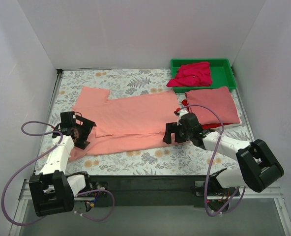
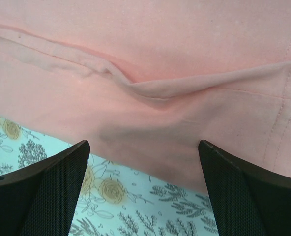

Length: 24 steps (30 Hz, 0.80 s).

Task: Fold and stack the t-shirts
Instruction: Fold the tshirt

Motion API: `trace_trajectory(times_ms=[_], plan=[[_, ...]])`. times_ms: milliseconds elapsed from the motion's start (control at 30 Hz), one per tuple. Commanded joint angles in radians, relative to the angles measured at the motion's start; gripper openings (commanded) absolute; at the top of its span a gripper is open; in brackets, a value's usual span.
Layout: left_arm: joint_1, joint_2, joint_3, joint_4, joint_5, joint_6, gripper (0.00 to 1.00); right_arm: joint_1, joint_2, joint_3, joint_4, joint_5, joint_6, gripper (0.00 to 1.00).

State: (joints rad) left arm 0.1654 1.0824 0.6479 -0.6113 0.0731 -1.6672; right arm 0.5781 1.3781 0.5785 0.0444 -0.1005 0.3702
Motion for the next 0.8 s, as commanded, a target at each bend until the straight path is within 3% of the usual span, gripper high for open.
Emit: trace_trajectory(times_ms=[0, 300, 433, 767], plan=[[-0.041, -0.018, -0.033, 0.036, 0.037, 0.006, 0.97, 0.005, -0.034, -0.098, -0.186, -0.025, 0.073, 0.98], [-0.115, 0.103, -0.010, 0.080, -0.061, -0.020, 0.95, 0.008, -0.093, -0.112, -0.187, -0.048, 0.070, 0.98], [-0.116, 0.149, -0.001, 0.088, -0.111, -0.023, 0.74, 0.008, -0.103, -0.118, -0.192, -0.048, 0.070, 0.98], [-0.116, 0.198, 0.024, 0.111, -0.044, 0.007, 0.50, 0.008, -0.091, -0.120, -0.198, -0.041, 0.076, 0.98]])
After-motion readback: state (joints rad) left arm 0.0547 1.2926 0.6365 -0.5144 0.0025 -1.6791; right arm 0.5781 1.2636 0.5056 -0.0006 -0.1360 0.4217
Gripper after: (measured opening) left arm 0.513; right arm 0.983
